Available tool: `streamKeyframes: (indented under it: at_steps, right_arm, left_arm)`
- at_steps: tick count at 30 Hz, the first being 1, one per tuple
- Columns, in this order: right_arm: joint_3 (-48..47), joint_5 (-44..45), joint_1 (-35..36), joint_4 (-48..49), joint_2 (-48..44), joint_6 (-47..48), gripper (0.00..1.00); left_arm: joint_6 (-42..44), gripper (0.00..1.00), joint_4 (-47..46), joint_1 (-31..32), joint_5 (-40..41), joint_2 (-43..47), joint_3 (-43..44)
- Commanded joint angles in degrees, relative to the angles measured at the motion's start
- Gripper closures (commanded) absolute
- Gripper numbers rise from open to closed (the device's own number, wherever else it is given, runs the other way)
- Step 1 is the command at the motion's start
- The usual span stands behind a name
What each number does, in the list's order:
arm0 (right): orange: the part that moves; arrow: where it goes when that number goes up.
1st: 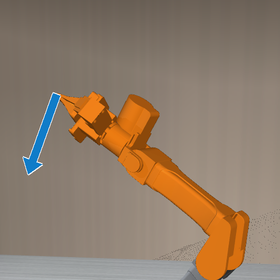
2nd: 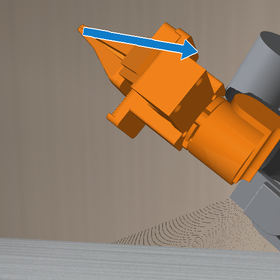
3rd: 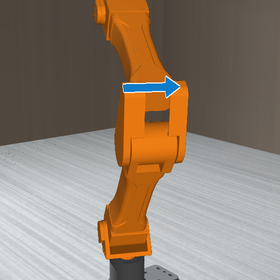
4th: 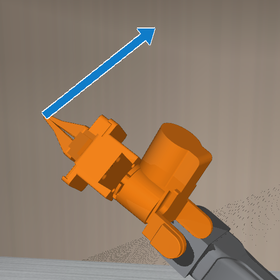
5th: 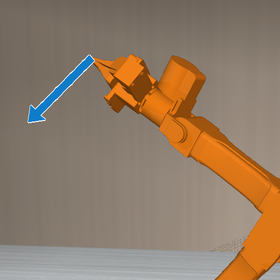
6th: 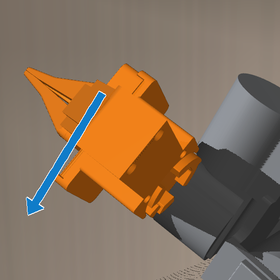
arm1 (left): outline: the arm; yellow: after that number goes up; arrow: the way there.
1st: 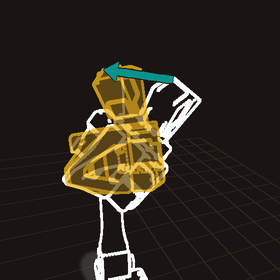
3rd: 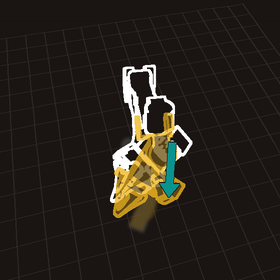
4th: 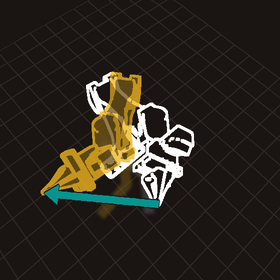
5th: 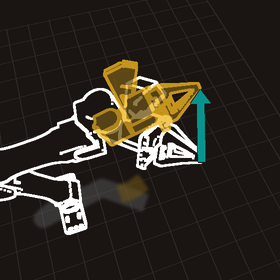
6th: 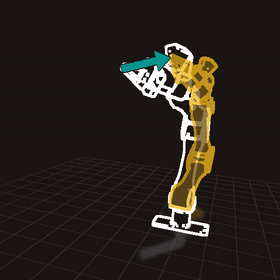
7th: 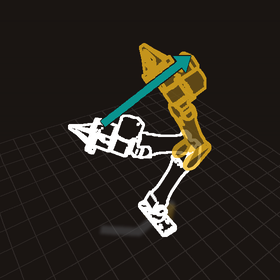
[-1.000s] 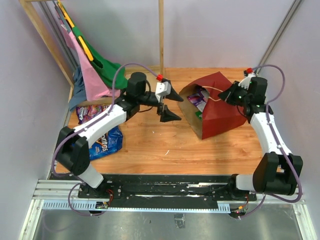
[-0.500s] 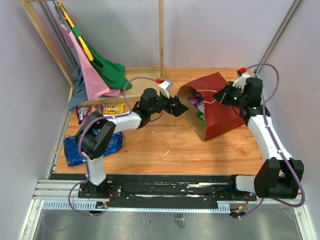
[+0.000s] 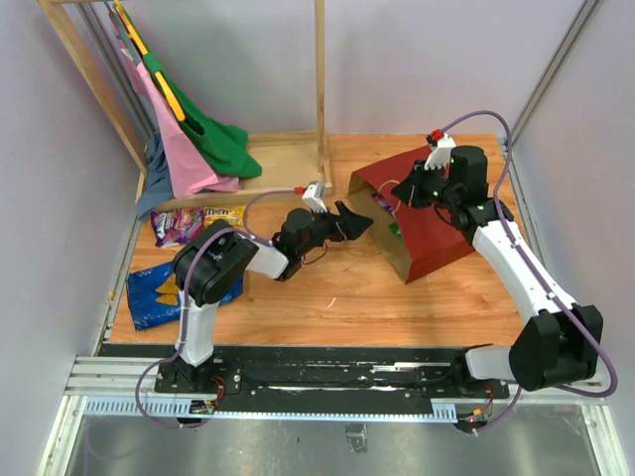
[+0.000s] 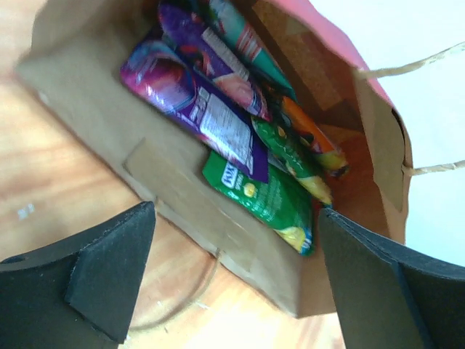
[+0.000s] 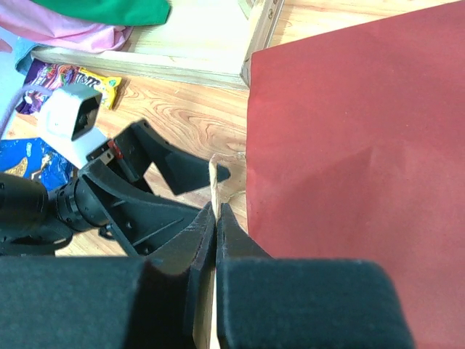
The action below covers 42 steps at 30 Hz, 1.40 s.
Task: Take the snacks out of the paper bag
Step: Adjust the paper bag at the center of the board.
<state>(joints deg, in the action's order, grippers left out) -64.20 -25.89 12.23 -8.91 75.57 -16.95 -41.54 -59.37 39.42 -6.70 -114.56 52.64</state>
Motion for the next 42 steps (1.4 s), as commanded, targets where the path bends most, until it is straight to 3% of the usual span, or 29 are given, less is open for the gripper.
streamKeyframes:
  at_steps: [1, 6, 16, 27, 31, 34, 42]
  right_arm:
    - [0.8, 1.1, 0.4, 1.0, -0.3, 0.3, 0.99]
    - [1.4, 0.8, 0.4, 2.4, 0.4, -0.8, 0.99]
    - [2.8, 1.5, 0.5, 2.6, -1.0, -0.6, 0.99]
    - [3.1, 4.3, 0.3, 0.4, -2.4, 2.2, 0.99]
    - [3.7, 5.2, 0.4, 0.1, -3.2, 2.8, 0.99]
    - [3.9, 4.9, 0.4, 0.3, -3.3, 2.8, 0.99]
    - [3.8, 9.7, 0.1, -2.6, -5.7, 5.3, 0.99]
  left_arm:
    - [-13.4, 0.0, -13.9, 1.2, 1.8, 0.8, -5.2]
    - [-17.8, 0.0, -13.3, 6.8, 7.2, 3.4, -6.8]
    - [-17.6, 0.0, -1.4, 13.9, 11.6, -0.8, 5.5]
    - [-17.7, 0.05, 13.2, 15.4, 13.9, -4.3, 13.3]
    - [-17.8, 0.07, 13.4, 15.7, 15.2, -4.3, 12.4]
    - [-17.9, 0.17, 12.1, 15.7, 13.8, -6.0, 14.1]
    - [-19.0, 0.55, 11.0, 15.7, 10.6, -10.0, 18.1]
